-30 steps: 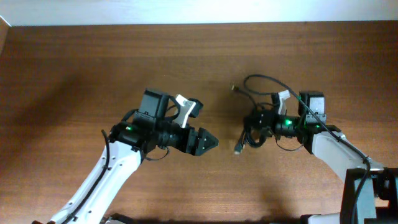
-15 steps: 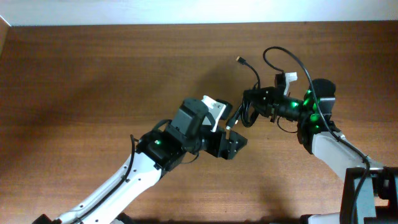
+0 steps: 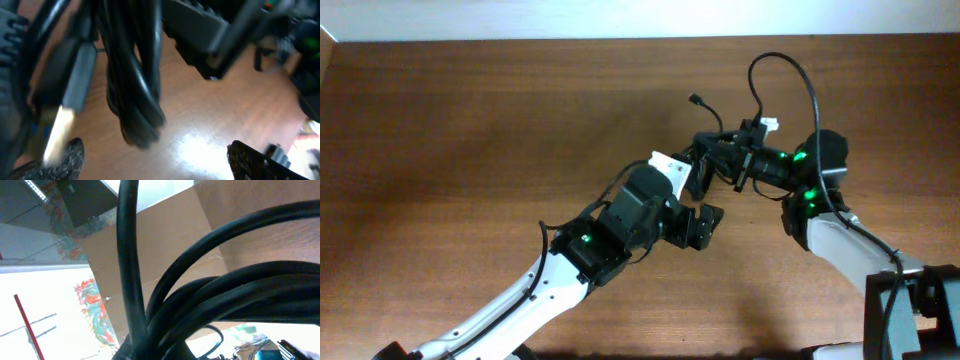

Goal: Untangle cables
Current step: 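Lift the bundle with the right gripper toward the left gripper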

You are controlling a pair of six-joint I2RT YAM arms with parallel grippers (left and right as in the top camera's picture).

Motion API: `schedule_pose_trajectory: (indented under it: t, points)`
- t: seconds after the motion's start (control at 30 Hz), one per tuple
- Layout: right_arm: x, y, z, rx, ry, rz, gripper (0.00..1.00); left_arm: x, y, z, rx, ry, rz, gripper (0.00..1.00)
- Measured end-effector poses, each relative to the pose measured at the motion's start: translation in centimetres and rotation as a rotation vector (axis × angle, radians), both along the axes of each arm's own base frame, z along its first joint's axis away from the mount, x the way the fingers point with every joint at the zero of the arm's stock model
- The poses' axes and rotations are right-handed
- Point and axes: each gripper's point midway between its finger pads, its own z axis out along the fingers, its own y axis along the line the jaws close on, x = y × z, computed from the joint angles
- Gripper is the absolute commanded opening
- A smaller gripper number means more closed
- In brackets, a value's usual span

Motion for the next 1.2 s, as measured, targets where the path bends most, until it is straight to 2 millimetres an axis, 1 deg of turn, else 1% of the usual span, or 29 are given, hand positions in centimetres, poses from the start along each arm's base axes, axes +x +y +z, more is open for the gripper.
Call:
schedule_pose_trajectory:
  t: [0.17, 0.23, 0.27, 0.33, 0.37, 0.4, 0.5, 0.53, 0.57, 0.6, 0.73, 0.83, 0.87, 0.9, 0.93, 1.0, 1.03, 1.07, 1.2]
  points:
    - [-0.7, 1.4, 0.2, 0.006, 0.005, 0.035, 0.08, 1.1, 1.2, -0.6, 0.042, -0.022, 0.081, 0.87]
    - [-1.4, 2.4, 0.2, 0.006, 0.005, 0.073, 0.08, 1.5, 1.4, -0.4, 0.046, -0.042, 0.102, 0.84]
    - [-2.1, 3.2, 0.1, 0.005, 0.010, 0.108, 0.08, 1.7, 1.3, -0.1, 0.037, -0.055, 0.107, 0.66]
    - [-2.9, 4.1, 0.1, 0.005, 0.010, 0.146, 0.08, 1.9, 1.3, 0.0, 0.039, -0.062, 0.113, 0.39]
    - [-3.1, 4.3, 0.1, 0.005, 0.009, 0.153, 0.08, 1.9, 1.4, 0.0, 0.040, -0.064, 0.115, 0.31]
    - [-3.2, 4.3, 0.1, 0.005, 0.009, 0.161, 0.08, 2.0, 1.4, 0.0, 0.044, -0.069, 0.115, 0.29]
    - [-3.3, 4.4, 0.2, 0.005, 0.008, 0.167, 0.08, 2.0, 1.6, -0.1, 0.051, -0.069, 0.122, 0.16]
    - [-3.3, 4.4, 0.2, 0.005, 0.007, 0.169, 0.08, 2.0, 1.6, -0.2, 0.053, -0.065, 0.124, 0.11]
    - [-3.3, 4.4, 0.2, 0.005, 0.005, 0.169, 0.08, 2.0, 1.7, -0.2, 0.056, -0.063, 0.128, 0.04]
    - [-3.3, 4.3, 0.2, 0.006, 0.005, 0.169, 0.08, 2.0, 1.7, -0.3, 0.057, -0.060, 0.128, 0.00]
    - [-3.3, 3.8, 0.2, 0.001, -0.008, 0.174, 0.08, 1.6, 1.3, -0.3, 0.040, -0.046, 0.091, 0.00]
    - [-3.6, 2.7, 0.2, -0.023, -0.094, 0.205, 0.10, 0.7, 0.3, -0.2, 0.025, -0.054, -0.034, 0.00]
    - [-3.7, 2.2, 0.2, -0.031, -0.124, 0.219, 0.14, 0.4, -0.1, -0.2, 0.021, -0.059, -0.073, 0.00]
    - [-4.0, 1.7, 0.3, -0.037, -0.157, 0.238, 0.29, 0.0, -0.4, -0.2, 0.016, -0.064, -0.122, 0.00]
    - [-4.1, 1.1, 0.4, -0.044, -0.186, 0.246, 0.45, -0.4, -0.7, -0.2, 0.012, -0.068, -0.162, 0.00]
    - [-3.9, -0.3, 0.4, -0.059, -0.238, 0.243, 0.68, -1.1, -1.2, 0.1, -0.002, -0.077, -0.221, 0.00]
    - [-3.9, -0.9, 0.4, -0.067, -0.270, 0.244, 0.75, -1.4, -1.3, 0.0, -0.004, -0.074, -0.240, 0.00]
    - [-4.1, -1.3, 0.4, -0.073, -0.300, 0.255, 0.77, -1.6, -1.3, 0.0, -0.004, -0.075, -0.252, 0.00]
    - [-5.0, -2.3, 0.4, -0.094, -0.423, 0.305, 0.79, -2.3, -1.7, 0.1, -0.009, -0.090, -0.313, 0.00]
